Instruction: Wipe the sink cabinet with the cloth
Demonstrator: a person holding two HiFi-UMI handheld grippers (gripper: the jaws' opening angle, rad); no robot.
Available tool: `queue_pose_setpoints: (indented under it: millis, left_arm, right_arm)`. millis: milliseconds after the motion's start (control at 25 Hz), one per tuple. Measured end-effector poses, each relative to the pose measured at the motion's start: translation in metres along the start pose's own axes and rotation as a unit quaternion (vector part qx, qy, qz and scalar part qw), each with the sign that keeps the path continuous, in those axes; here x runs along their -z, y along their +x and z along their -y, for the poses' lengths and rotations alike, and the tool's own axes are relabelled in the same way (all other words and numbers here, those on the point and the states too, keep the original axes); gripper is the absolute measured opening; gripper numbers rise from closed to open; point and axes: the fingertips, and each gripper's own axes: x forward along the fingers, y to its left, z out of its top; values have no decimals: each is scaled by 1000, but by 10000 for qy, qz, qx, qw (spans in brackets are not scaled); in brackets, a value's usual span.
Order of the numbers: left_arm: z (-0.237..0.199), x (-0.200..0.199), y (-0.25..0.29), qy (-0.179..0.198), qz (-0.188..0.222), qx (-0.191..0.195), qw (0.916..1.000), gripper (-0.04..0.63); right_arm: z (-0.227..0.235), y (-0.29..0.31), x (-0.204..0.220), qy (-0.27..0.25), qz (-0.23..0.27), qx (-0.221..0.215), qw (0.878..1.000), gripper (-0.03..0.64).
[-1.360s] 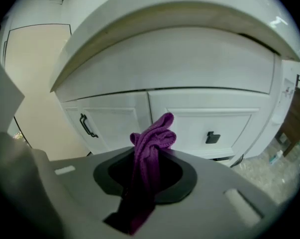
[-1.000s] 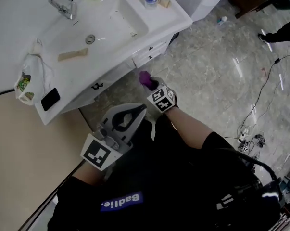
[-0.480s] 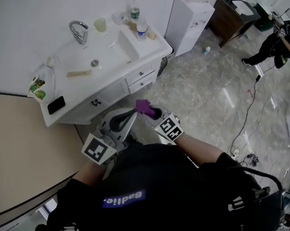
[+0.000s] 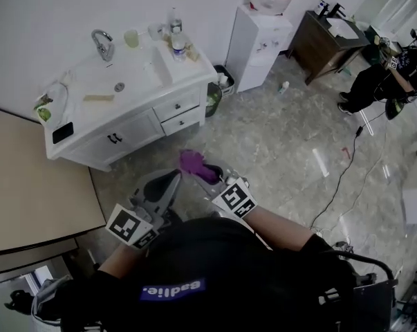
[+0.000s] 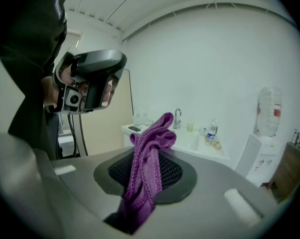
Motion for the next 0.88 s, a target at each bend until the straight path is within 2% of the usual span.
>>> queue_pose_setpoints:
  millis: [200, 360, 640, 880]
  left_arm:
    - [35, -5, -6, 154, 52, 85, 9998, -11]
    - [43, 1, -17, 150, -15, 222, 9996, -11]
    - [57, 3, -66, 315, -256, 666, 9970, -11]
    - [45, 2, -91, 437, -302, 822, 9952, -11]
  right_arm:
    - [-10, -47, -27, 210, 395, 142, 9989, 85]
    - [-20, -65, -50, 454, 702, 352, 9959, 86]
    - [-66, -70, -81, 934, 991, 492, 9895, 84]
    - [-91, -51, -99, 807, 1113, 561, 9889, 84]
